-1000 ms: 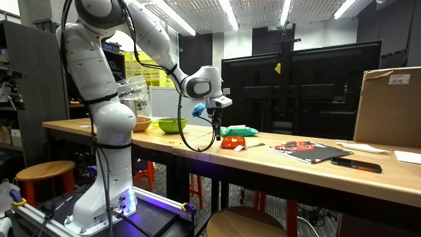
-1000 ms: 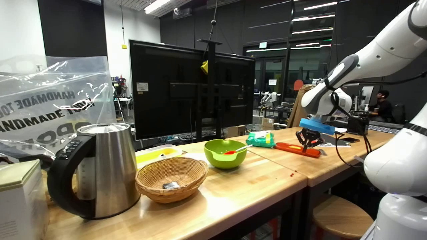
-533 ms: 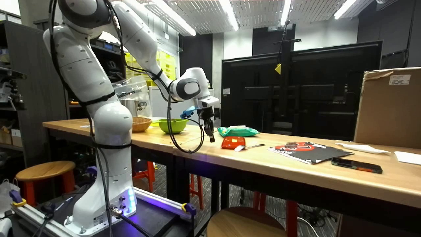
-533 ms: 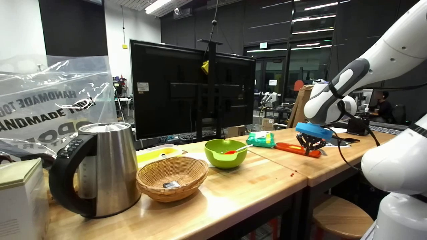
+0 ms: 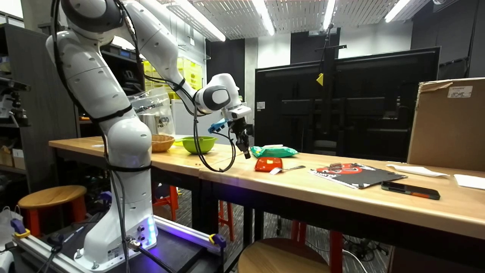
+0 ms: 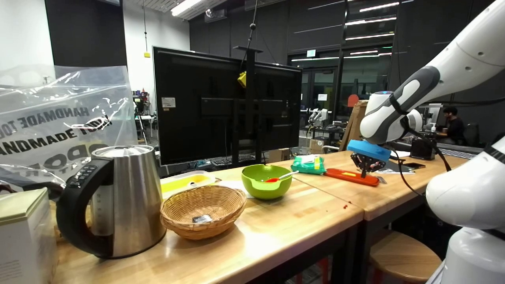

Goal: Turn the red lid to the left

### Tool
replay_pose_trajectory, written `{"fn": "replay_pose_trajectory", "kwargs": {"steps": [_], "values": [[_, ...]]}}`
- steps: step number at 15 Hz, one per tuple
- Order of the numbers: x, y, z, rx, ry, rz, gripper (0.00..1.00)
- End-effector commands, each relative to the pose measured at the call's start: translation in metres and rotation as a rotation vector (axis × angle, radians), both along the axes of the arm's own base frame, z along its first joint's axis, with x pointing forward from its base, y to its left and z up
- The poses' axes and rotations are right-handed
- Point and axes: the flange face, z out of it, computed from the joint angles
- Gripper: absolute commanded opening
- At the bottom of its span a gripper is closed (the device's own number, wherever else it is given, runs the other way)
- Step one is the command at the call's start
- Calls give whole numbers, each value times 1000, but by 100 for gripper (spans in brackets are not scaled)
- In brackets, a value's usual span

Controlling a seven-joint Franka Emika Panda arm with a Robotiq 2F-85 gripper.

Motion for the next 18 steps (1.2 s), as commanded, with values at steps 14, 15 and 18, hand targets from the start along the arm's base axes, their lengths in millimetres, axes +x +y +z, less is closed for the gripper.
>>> {"fn": "replay_pose_trajectory", "kwargs": {"steps": [14,15,18], "values": [[-16,-30,-24,153,-14,-66,0],[-20,-35,-25,161,-18,-70,0],[-29,-47,-26,179,-28,-82,0]]}}
